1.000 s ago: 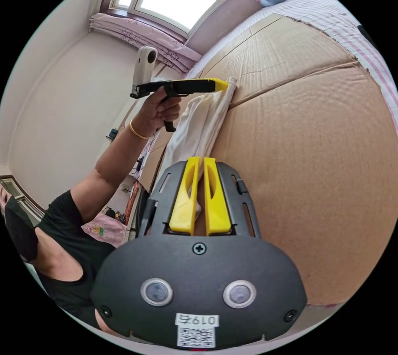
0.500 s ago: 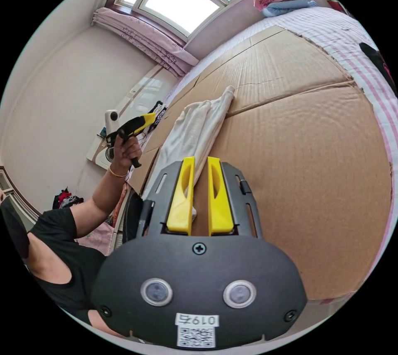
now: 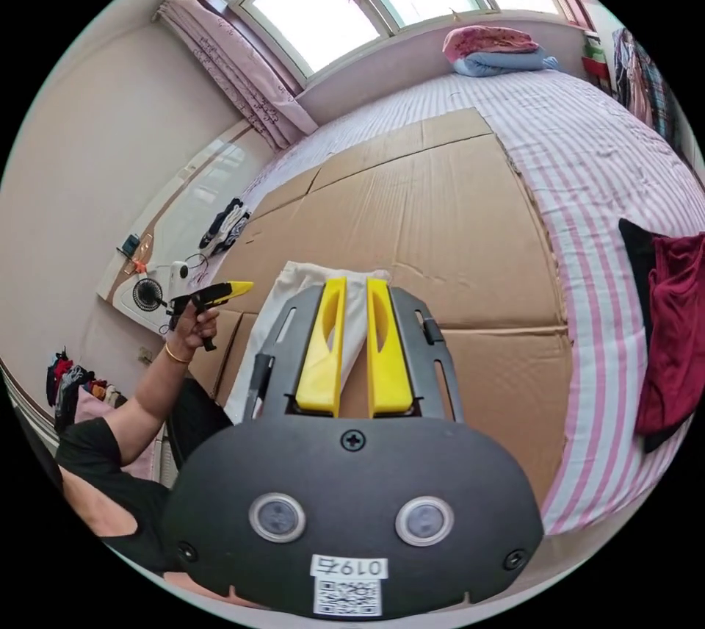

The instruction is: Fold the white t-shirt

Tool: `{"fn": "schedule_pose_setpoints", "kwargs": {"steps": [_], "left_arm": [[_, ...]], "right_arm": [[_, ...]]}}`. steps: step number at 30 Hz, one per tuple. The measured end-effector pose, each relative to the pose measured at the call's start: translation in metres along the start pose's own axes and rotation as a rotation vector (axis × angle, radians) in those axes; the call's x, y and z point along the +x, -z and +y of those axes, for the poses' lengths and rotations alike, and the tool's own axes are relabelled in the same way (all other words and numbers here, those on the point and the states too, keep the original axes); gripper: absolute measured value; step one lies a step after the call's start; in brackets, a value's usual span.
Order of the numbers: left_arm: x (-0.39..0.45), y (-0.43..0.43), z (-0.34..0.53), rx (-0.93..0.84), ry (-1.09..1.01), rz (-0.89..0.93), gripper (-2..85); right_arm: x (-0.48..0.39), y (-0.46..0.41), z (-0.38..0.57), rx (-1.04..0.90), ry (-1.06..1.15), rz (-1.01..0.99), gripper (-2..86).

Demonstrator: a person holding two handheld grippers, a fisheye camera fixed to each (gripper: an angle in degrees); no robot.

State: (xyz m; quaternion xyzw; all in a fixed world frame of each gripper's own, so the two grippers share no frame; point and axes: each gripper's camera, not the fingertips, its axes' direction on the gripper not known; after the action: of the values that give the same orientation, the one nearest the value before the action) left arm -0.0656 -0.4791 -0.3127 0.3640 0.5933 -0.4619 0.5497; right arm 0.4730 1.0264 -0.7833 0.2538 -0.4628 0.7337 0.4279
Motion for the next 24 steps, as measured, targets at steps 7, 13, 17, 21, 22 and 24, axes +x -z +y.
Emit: {"fn": "schedule_pose_setpoints", "kwargs": {"steps": [7,13,17,21,22,24], "left_arm": [[-0.018,-0.019,-0.044,-0.049,-0.01,-0.031,9.1],[-0.015,-0.028,-0.057,-0.117,-0.073,-0.09,8.1],[-0.012,-0.03,-0.055,-0.164,-0.103,-0.092,6.2],[-0.02,-0.026,-0.059,-0.168,-0.076,-0.069,3.7],[-0.022,-0.026,-0.06,-0.17,-0.071,-0.063,3.3],[-0.025,-0.025,-0.062,-0.174,-0.065,-0.055,2.3]], "right_arm": [[0.035,-0.077,-0.04,-0.057,-0.084,-0.062,6.8],[0.036,-0.126,-0.071,-0.142,-0.058,-0.044,8.1],[0.039,-0.152,-0.087,-0.188,-0.053,-0.058,10.0],[0.044,-0.171,-0.099,-0.213,-0.061,-0.121,10.2],[0.045,-0.176,-0.103,-0.22,-0.058,-0.101,9.9],[0.05,-0.179,-0.108,-0.209,-0.068,-0.116,9.4]]}}
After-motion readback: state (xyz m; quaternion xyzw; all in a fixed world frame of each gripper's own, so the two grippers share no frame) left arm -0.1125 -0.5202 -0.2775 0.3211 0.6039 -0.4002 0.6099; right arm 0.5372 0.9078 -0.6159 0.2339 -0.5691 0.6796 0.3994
